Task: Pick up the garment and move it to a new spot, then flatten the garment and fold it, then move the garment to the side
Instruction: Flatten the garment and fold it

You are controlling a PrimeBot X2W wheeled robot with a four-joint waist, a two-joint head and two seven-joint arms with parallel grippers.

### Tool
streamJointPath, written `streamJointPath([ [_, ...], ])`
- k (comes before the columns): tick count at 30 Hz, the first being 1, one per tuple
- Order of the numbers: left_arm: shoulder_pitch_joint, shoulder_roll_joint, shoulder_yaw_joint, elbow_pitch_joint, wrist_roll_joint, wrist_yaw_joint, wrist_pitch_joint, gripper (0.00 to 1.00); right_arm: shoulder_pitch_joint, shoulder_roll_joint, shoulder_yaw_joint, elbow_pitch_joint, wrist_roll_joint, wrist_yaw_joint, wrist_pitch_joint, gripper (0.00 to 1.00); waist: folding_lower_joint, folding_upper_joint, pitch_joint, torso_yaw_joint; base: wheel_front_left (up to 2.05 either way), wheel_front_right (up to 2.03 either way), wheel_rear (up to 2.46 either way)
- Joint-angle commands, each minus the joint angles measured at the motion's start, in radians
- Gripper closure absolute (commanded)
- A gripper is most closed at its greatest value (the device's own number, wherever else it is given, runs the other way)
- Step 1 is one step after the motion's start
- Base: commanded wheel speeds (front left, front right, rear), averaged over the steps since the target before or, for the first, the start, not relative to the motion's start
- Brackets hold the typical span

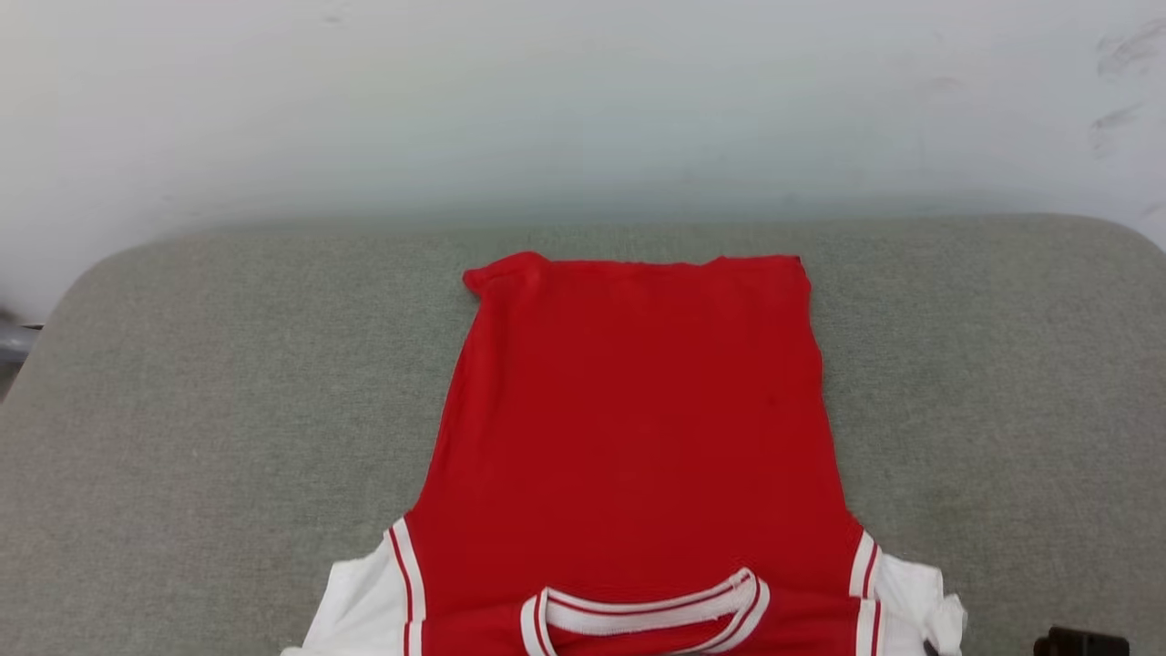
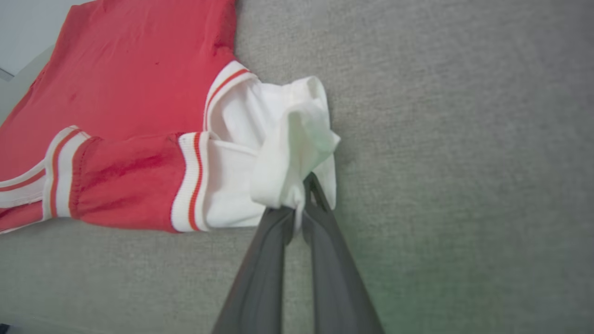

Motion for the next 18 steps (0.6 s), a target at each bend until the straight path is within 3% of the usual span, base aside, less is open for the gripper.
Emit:
streamJointPath([
  [1,0.016,0.011,0.006,-0.009,-0.005,0.014,0.003,1.00,0.023,0.003,-0.018,-0.012,-0.013,-0.002,0.011,1.00,0.0003,-0.0001,-0.004,0.002,0.00,0.00,0.00],
  [6,0.045,-0.006,-0.002,-0.064,0.003,0.051,-0.004,1.00,0.073,0.046,-0.052,-0.065,-0.059,-0.002,0.061,1.00,0.0003,-0.0001,-0.007,0.011,0.00,0.00,0.00],
  [8,0.038,-0.015,-0.015,-0.073,0.010,0.055,0.003,1.00,0.072,0.062,-0.055,-0.076,-0.052,-0.002,0.076,0.70,0.0003,-0.0001,-0.006,0.015,0.00,0.00,0.00],
  [9,0.029,-0.018,-0.018,-0.080,0.017,0.058,-0.002,1.00,0.063,0.059,-0.057,-0.091,-0.060,-0.002,0.074,0.21,0.0003,-0.0001,-0.005,0.018,0.00,0.00,0.00],
  [10,0.022,-0.020,-0.021,-0.084,0.020,0.061,-0.003,1.00,0.057,0.062,-0.062,-0.099,-0.054,-0.002,0.082,0.00,0.0003,-0.0001,-0.004,0.021,0.00,0.00,0.00],
  [18,-0.041,-0.034,-0.045,-0.130,0.069,0.075,-0.025,1.00,-0.050,0.038,-0.205,-0.166,-0.067,-0.002,0.088,0.00,0.0003,-0.0001,0.035,0.077,0.00,0.00,0.00],
])
